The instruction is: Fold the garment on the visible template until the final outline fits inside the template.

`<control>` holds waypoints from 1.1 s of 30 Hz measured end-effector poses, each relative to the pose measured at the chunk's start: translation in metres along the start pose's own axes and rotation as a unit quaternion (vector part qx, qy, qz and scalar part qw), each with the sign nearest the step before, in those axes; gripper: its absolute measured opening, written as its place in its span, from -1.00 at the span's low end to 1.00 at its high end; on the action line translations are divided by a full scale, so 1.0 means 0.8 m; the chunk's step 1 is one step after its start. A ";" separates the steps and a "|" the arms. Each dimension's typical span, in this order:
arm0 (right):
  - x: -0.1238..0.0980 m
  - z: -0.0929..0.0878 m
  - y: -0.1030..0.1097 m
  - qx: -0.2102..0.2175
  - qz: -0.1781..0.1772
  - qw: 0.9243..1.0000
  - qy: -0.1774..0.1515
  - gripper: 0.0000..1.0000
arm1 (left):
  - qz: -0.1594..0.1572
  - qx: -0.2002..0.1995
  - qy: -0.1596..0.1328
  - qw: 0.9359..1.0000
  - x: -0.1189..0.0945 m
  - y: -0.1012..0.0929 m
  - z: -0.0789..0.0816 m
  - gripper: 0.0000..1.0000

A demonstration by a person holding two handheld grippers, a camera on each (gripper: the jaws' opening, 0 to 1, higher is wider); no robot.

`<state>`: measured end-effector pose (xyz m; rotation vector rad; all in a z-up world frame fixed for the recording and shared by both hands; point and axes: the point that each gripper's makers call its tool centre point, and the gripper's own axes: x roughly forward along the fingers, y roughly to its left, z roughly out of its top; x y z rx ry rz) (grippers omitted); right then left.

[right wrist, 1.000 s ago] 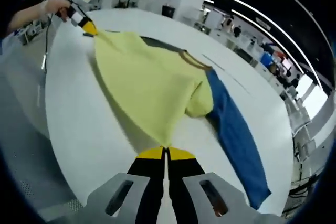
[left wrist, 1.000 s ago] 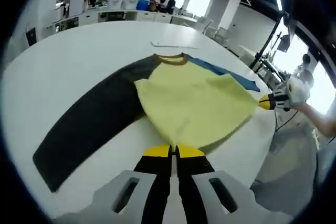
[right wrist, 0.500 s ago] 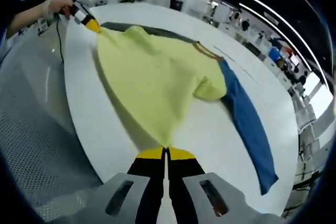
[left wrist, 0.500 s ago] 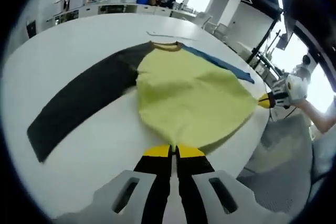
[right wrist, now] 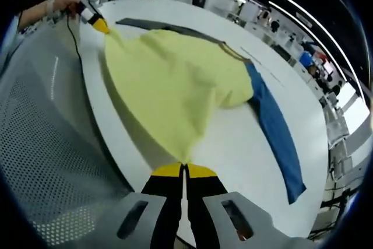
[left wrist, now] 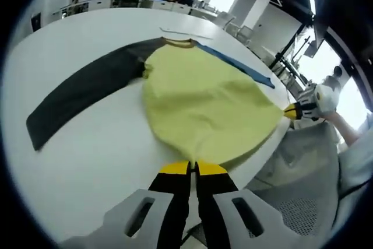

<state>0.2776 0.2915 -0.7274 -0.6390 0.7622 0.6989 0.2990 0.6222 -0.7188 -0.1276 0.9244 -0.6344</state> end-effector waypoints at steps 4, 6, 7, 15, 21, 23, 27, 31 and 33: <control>-0.009 0.001 0.003 -0.002 0.001 1.000 -0.001 -0.97 | -0.002 0.000 0.006 1.000 -0.004 -0.007 -0.008 -1.00; -0.014 0.004 0.002 -0.006 -0.001 1.000 -0.003 -0.97 | -0.001 0.001 0.004 1.000 -0.008 -0.009 -0.008 -1.00; -0.017 0.007 0.001 -0.007 -0.003 1.000 -0.007 -0.97 | 0.001 0.002 0.003 1.000 -0.010 -0.009 -0.006 -1.00; -0.040 0.031 -0.008 -0.042 -0.015 0.999 -0.014 -0.98 | 0.008 0.033 -0.005 0.999 -0.027 -0.019 0.014 -1.00; -0.052 0.038 -0.009 -0.047 -0.019 0.999 -0.019 -0.98 | 0.008 0.047 -0.017 0.999 -0.038 -0.026 0.028 -1.00; -0.051 0.033 -0.010 -0.046 -0.018 0.999 -0.014 -0.98 | 0.007 0.049 -0.007 0.999 -0.037 -0.025 0.021 -1.00; -0.044 0.015 -0.008 -0.046 -0.014 0.999 0.003 -0.98 | 0.007 0.049 0.009 0.999 -0.029 -0.023 0.006 -1.00; -0.034 0.003 0.001 -0.029 0.006 1.000 0.011 -0.98 | 0.015 0.049 0.030 0.998 -0.020 -0.017 -0.012 -1.00; -0.027 -0.007 0.005 -0.021 0.015 0.999 0.020 -0.98 | 0.014 0.043 0.038 0.998 -0.015 -0.015 -0.020 -1.00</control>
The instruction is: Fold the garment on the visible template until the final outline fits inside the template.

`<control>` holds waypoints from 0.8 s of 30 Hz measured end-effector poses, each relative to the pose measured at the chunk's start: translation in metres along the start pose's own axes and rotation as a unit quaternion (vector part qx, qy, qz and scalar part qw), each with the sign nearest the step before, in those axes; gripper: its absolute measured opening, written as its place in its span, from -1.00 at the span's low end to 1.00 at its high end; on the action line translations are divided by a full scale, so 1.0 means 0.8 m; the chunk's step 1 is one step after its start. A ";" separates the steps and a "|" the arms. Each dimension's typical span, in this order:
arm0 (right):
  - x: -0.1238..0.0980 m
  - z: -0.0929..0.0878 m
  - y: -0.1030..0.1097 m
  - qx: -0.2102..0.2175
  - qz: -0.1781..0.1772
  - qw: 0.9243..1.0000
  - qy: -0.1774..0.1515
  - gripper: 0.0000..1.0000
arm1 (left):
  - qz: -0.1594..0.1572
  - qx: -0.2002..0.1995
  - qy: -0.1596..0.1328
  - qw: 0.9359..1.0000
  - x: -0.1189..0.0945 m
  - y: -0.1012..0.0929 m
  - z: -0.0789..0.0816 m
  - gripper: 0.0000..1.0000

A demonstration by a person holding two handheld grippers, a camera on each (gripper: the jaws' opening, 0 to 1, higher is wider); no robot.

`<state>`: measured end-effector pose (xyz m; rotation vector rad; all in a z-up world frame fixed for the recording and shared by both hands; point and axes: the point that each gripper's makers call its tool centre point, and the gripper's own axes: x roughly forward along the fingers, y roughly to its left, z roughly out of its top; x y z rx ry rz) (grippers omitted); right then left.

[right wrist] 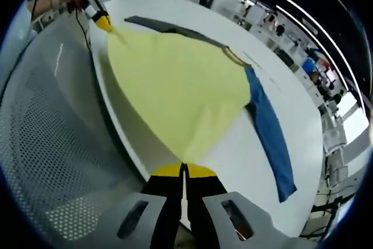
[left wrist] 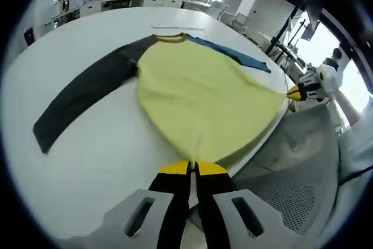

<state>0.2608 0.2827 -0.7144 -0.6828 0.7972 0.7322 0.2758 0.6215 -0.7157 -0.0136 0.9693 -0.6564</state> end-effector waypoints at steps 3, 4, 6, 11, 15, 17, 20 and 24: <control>0.005 -0.009 0.007 0.023 0.018 1.000 0.007 -0.98 | 0.000 0.000 0.010 1.000 0.004 -0.001 -0.007 -1.00; 0.006 -0.009 0.008 0.030 0.020 0.999 0.006 -0.98 | 0.003 0.003 0.016 1.000 0.005 0.000 -0.011 -1.00; 0.007 -0.011 0.009 0.032 0.021 0.999 0.007 -0.98 | 0.006 0.005 0.023 1.000 0.009 0.001 -0.017 -1.00; 0.013 -0.019 0.012 0.035 0.027 0.999 0.017 -0.98 | 0.008 0.007 0.037 0.999 0.016 0.002 -0.028 -1.00; 0.018 -0.029 0.014 0.038 0.034 0.998 0.030 -0.98 | 0.009 0.009 0.044 0.999 0.018 0.003 -0.032 -1.00; 0.019 -0.029 0.014 0.042 0.035 0.998 0.029 -0.98 | 0.010 0.009 0.045 0.999 0.019 0.003 -0.033 -1.00; 0.022 -0.030 0.014 0.049 0.037 0.998 0.030 -0.98 | 0.010 0.008 0.050 0.999 0.023 0.004 -0.037 -1.00; 0.025 -0.035 0.017 0.052 0.041 0.997 0.033 -0.98 | 0.013 0.008 0.053 0.998 0.026 0.006 -0.042 -1.00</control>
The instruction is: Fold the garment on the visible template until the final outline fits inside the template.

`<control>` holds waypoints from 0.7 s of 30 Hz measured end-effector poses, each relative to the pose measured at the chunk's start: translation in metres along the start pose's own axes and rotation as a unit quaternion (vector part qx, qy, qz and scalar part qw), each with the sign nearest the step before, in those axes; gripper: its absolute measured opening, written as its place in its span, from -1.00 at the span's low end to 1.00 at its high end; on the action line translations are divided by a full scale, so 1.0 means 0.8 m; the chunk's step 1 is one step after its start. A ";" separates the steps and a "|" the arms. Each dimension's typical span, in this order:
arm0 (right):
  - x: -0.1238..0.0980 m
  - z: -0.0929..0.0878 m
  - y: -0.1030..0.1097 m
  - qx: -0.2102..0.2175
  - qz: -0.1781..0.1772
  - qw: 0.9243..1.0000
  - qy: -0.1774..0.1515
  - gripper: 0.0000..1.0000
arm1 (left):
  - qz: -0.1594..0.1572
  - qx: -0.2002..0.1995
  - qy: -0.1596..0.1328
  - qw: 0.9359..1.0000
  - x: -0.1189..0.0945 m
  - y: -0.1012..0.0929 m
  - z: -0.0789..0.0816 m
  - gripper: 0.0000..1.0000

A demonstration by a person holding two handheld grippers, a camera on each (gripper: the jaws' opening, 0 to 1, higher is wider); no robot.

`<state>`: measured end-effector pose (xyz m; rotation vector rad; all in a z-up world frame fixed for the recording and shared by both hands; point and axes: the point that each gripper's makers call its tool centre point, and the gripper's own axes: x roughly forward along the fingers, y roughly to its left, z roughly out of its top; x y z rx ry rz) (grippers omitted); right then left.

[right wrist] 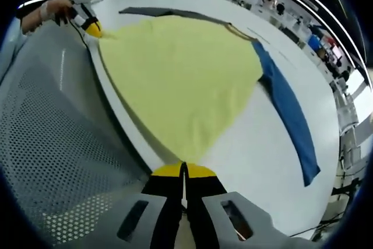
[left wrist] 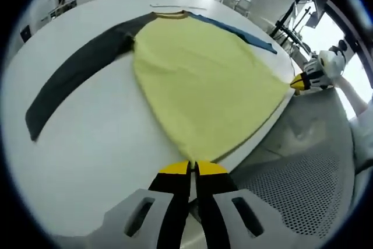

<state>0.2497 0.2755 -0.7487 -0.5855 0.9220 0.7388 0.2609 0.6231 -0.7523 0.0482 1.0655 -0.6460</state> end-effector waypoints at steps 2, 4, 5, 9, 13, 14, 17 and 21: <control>0.002 -0.002 0.000 0.004 0.002 1.000 0.000 -0.98 | 0.001 0.000 0.002 1.000 0.001 0.000 -0.002 -1.00; 0.004 -0.004 0.001 0.007 0.003 1.000 0.000 -0.98 | 0.002 0.000 0.004 1.000 0.002 0.001 -0.004 -1.00; 0.004 -0.005 0.001 0.009 0.004 1.000 0.001 -0.98 | 0.002 -0.001 0.005 1.000 0.003 0.001 -0.004 -1.00; 0.007 -0.007 0.003 0.011 0.007 1.000 0.004 -0.98 | 0.002 -0.004 0.005 1.000 0.005 0.002 -0.007 -1.00; 0.011 -0.009 0.004 0.011 0.010 1.000 0.008 -0.98 | 0.001 -0.006 0.008 1.000 0.008 0.003 -0.010 -1.00; 0.012 -0.010 0.004 0.013 0.011 1.000 0.009 -0.98 | 0.001 -0.007 0.010 1.000 0.008 0.003 -0.011 -1.00; 0.013 -0.011 0.005 0.016 0.012 1.000 0.009 -0.98 | 0.001 -0.008 0.013 1.000 0.011 0.003 -0.013 -1.00; 0.014 -0.012 0.006 0.018 0.013 1.000 0.010 -0.98 | 0.001 -0.007 0.016 1.000 0.011 0.003 -0.014 -1.00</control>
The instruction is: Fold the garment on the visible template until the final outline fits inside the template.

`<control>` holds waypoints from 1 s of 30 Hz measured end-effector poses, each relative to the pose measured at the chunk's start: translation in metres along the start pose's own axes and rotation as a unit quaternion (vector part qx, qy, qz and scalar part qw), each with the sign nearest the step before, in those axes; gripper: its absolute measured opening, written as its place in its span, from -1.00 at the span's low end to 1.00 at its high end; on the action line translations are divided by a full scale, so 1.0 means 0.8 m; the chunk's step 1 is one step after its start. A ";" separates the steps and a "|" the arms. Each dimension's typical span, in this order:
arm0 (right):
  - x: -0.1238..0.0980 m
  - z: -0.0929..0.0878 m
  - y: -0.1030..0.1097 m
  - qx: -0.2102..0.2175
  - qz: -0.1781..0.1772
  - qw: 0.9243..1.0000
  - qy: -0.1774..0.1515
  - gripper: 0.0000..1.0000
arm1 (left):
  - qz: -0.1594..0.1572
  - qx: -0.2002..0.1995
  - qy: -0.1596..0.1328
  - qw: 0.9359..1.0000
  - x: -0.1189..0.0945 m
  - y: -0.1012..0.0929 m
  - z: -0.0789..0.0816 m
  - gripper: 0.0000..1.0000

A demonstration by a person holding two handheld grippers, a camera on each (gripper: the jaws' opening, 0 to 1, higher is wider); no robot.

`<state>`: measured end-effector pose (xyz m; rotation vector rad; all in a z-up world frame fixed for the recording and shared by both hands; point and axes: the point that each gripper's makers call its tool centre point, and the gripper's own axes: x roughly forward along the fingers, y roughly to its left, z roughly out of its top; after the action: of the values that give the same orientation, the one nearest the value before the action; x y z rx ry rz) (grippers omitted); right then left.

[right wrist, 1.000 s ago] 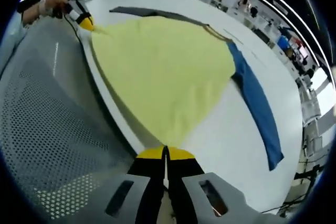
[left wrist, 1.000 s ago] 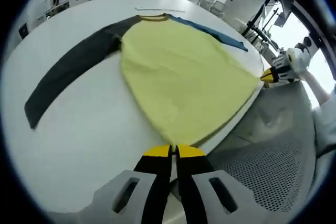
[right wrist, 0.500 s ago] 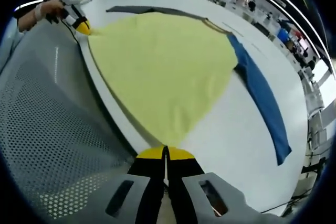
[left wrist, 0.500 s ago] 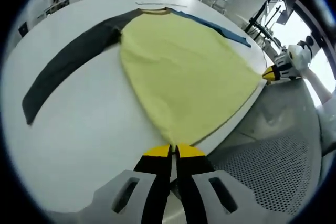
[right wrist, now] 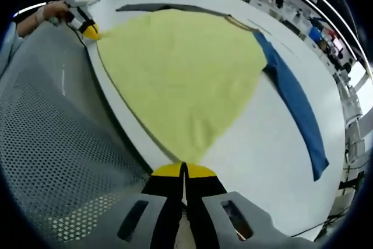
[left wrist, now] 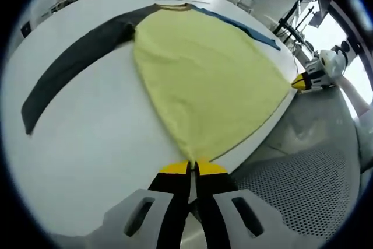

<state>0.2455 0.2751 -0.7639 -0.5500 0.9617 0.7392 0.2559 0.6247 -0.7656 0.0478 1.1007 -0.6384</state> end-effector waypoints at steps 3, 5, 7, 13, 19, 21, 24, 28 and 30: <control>0.001 -0.001 0.001 0.000 0.000 1.000 0.001 -0.98 | 0.000 0.002 0.002 1.000 0.001 0.000 -0.001 -1.00; 0.002 -0.001 0.001 0.001 0.001 1.000 0.001 -0.98 | 0.000 0.000 0.002 1.000 0.001 0.000 -0.001 -1.00; 0.004 -0.002 0.002 0.003 0.002 1.000 0.003 -0.98 | -0.001 0.000 0.002 1.000 0.001 0.000 -0.001 -1.00; 0.005 -0.002 0.001 0.006 0.007 1.000 0.005 -0.98 | 0.001 0.005 0.007 1.000 0.002 0.001 -0.001 -1.00; 0.006 -0.002 0.002 0.009 0.010 1.000 0.007 -0.98 | 0.001 0.006 0.008 1.000 0.002 0.001 -0.001 -1.00; 0.007 -0.003 0.001 0.014 0.013 1.000 0.009 -0.98 | 0.000 0.006 0.006 1.000 0.001 0.001 0.000 -1.00; 0.007 -0.003 0.001 0.021 0.016 1.000 0.008 -0.97 | 0.000 0.010 0.000 1.000 0.000 0.001 0.001 -0.99; 0.007 -0.003 0.001 0.031 0.019 0.999 0.005 -0.97 | -0.004 -0.002 -0.014 1.000 -0.008 -0.001 0.005 -0.98; 0.007 -0.003 0.002 0.025 0.017 1.000 0.006 -0.97 | -0.004 -0.003 -0.018 1.000 -0.011 -0.002 0.008 -0.97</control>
<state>0.2451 0.2758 -0.7699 -0.4968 1.0006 0.7412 0.2577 0.6257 -0.7546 0.0269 1.0683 -0.6412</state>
